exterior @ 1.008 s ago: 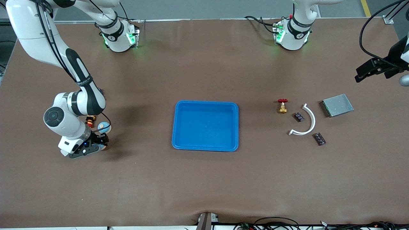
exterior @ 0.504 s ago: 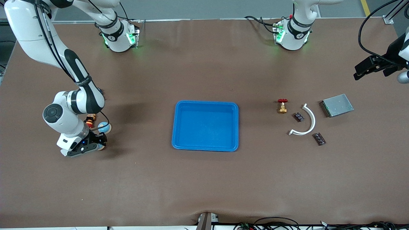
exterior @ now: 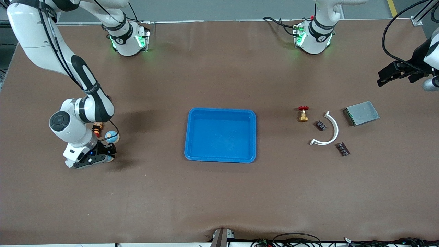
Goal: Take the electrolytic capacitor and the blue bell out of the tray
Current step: 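Lower the bell beside the first bell and open the right gripper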
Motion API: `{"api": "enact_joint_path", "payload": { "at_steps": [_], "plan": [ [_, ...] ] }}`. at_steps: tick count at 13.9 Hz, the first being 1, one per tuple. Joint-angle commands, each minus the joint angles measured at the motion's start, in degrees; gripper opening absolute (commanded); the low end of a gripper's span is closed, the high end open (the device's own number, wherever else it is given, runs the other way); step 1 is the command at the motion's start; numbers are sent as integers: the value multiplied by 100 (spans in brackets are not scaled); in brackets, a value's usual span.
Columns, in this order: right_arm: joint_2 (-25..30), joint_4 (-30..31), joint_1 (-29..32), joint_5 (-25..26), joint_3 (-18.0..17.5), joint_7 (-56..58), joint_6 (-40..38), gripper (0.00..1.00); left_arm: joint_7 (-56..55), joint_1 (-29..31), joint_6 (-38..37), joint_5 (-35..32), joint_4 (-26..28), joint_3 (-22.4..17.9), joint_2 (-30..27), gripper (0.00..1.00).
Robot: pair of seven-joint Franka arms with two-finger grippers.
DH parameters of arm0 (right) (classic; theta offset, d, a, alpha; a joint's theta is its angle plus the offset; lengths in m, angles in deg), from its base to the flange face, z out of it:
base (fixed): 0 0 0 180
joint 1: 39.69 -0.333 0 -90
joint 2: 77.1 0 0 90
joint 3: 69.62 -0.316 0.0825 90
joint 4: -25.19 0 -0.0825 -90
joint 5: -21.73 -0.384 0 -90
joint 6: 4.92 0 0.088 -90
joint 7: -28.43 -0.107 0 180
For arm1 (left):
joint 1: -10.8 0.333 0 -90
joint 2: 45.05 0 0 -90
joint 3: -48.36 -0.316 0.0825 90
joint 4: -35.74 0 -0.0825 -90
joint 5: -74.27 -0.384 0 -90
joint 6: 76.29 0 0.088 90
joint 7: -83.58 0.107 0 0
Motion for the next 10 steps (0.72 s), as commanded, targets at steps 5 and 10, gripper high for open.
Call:
{"api": "enact_joint_path", "payload": {
  "at_steps": [5,10],
  "plan": [
    [96,-58,80,-64,-111,47,-119,100,85,43,50,145,1,46,49,100],
    [526,-400,115,-91,-155,46,-1331,100,68,43,-11,92,-254,46,58,100]
  ]
}}
